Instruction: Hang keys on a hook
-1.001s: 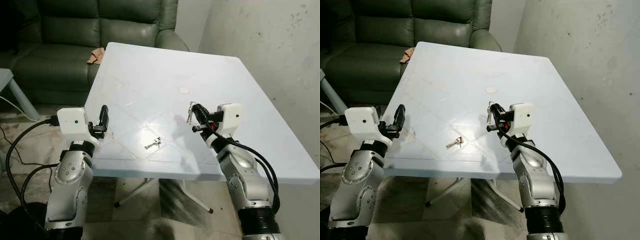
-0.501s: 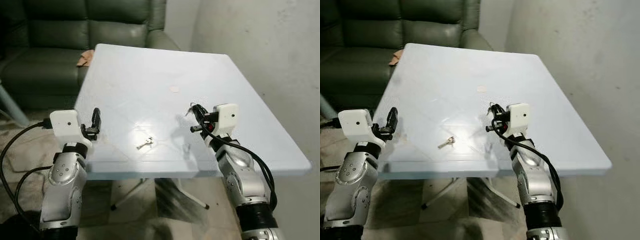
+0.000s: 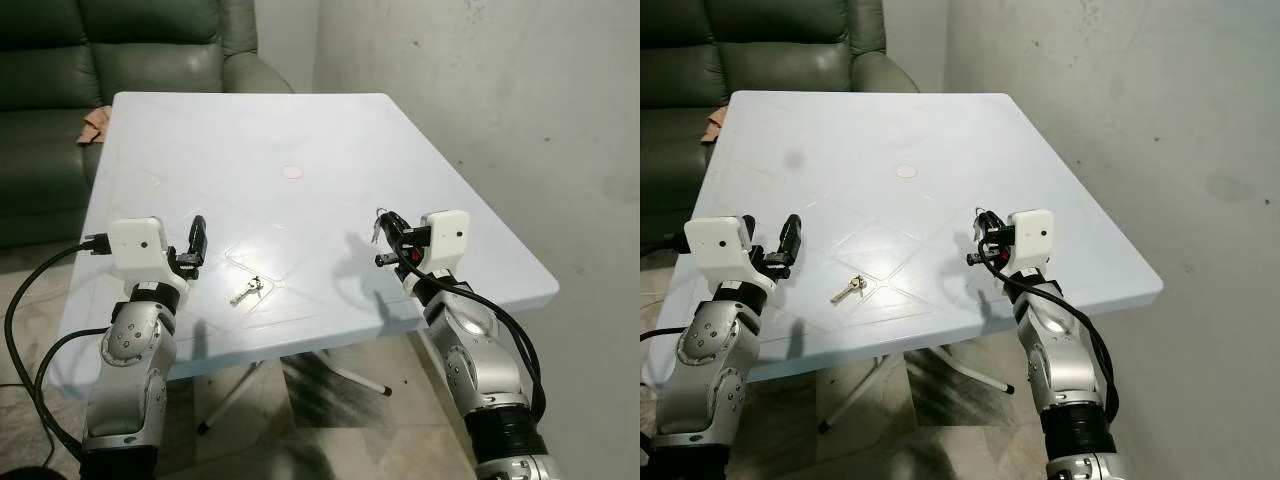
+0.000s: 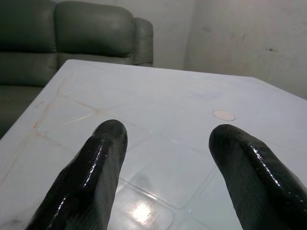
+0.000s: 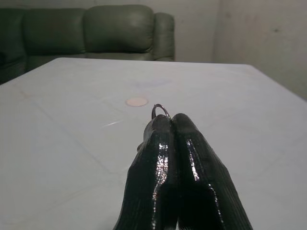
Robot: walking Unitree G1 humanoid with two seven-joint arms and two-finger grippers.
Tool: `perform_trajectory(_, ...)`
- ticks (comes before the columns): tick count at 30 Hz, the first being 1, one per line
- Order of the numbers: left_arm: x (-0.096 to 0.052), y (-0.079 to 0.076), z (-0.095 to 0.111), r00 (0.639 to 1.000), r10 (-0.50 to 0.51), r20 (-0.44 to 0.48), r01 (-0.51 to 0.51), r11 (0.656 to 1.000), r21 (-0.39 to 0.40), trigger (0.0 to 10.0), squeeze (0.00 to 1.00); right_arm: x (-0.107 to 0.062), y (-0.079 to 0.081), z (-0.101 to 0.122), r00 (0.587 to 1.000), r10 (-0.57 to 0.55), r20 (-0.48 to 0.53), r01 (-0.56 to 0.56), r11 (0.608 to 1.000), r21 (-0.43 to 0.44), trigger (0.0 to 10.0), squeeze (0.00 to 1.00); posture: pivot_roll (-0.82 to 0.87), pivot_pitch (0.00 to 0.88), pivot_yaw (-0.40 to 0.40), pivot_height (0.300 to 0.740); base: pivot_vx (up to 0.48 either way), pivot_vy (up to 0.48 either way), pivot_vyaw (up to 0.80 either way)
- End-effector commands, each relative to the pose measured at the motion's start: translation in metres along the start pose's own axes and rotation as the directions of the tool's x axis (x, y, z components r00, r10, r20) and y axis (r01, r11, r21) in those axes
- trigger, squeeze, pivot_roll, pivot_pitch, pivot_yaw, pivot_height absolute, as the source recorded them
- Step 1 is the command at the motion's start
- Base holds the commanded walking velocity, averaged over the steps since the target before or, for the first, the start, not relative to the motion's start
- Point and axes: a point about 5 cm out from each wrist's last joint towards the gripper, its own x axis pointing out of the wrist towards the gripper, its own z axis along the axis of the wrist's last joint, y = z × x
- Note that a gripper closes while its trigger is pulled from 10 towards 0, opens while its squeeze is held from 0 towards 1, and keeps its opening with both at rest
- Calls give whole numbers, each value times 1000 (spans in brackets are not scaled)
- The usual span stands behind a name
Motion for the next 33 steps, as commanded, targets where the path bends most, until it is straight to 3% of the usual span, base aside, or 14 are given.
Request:
perform_trajectory(1,3,-1,3,1000,-13,15,13,1000,6,10000,0,3,1,4,1000,8,13,-8,1000,-24,10000,0,-56,0,-52,740,0,0,-669)
perform_trajectory(19,-1,-2,3,999,-33,8,33,998,48,10000,0,0,11,-3,1000,27,1,-27,998,-58,10000,0,-37,0,-38,740,0,0,-666)
perform_trajectory(33,-2,0,2,1000,-9,2,9,1000,-3,10000,0,3,11,-2,1000,28,2,-27,998,-59,10000,0,-23,0,-52,740,0,0,-650)
